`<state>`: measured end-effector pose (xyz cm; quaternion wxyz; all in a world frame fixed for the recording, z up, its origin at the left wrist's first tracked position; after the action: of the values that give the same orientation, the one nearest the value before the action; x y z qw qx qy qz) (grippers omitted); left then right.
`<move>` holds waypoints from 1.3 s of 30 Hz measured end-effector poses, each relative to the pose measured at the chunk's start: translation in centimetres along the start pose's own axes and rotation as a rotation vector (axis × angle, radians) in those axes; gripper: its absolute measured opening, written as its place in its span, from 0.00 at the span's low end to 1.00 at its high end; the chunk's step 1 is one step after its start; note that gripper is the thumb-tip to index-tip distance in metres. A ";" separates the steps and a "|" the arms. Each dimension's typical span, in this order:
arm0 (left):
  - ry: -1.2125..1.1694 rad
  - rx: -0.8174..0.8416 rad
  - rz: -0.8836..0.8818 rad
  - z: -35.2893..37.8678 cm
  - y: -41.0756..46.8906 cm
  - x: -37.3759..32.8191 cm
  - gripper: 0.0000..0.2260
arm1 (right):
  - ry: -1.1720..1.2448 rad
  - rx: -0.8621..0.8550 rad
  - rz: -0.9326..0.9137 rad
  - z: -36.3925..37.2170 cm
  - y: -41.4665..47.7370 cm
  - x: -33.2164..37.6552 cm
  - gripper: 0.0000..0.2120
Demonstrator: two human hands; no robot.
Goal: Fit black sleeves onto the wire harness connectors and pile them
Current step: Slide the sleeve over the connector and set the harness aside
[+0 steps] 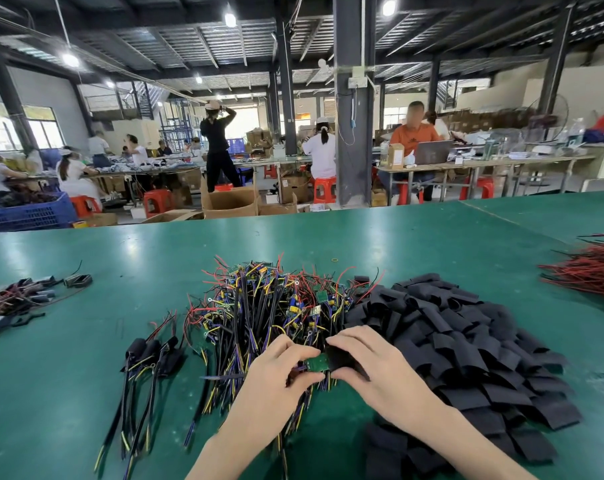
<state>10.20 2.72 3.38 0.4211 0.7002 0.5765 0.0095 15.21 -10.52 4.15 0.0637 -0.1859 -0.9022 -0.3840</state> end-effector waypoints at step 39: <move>-0.246 -0.110 -0.220 -0.6 -0.3 1.5 0.07 | 0.522 -0.138 0.350 0.7 -0.1 -2.9 0.06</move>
<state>10.16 4.27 2.81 0.5245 0.6049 0.5923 -0.0907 17.84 -10.95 2.86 0.3455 -0.2375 -0.7814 -0.4622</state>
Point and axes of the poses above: each hand's wrist, its own y-axis towards the middle knuckle, its own z-axis out of the palm, x = y × z, the point moved 7 cm from there along y, towards the middle knuckle, and after that the axes turned 2 degrees about y, right-handed, at the moved point
